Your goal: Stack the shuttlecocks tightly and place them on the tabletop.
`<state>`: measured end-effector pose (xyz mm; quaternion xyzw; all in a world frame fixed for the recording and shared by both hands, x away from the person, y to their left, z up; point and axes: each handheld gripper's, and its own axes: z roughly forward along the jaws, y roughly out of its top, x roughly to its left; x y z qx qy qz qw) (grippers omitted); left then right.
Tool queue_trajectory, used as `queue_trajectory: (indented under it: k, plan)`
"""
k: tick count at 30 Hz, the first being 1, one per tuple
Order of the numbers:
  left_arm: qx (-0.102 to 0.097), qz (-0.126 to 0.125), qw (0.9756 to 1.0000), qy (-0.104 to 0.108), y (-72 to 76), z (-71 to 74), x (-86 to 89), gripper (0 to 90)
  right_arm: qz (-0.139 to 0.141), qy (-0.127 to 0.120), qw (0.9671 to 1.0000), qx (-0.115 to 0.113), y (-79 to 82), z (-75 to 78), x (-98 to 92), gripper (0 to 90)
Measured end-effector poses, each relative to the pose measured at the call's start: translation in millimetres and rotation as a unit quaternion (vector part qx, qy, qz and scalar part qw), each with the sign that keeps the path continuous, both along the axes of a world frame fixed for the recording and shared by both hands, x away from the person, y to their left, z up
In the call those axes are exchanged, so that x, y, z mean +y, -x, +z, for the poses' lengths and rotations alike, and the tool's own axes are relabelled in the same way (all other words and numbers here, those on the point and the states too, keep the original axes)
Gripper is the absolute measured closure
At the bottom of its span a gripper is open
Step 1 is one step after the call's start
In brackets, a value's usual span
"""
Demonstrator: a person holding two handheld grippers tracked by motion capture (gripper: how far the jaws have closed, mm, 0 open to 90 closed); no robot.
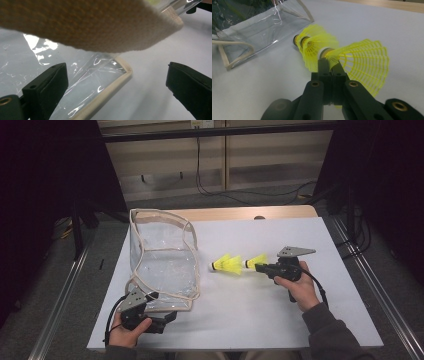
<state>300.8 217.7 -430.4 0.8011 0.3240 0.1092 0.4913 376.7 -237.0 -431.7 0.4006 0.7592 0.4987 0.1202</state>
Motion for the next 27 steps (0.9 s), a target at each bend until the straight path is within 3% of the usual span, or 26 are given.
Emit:
queue_trajectory:
  k: [27]
  plan:
    - [0.000, 0.000, 1.0000, 0.000, 0.0, 0.0, 0.0, 4.1, 0.005, 0.009, 0.9999, -0.002, -5.7, -0.5, 13.5, 88.9]
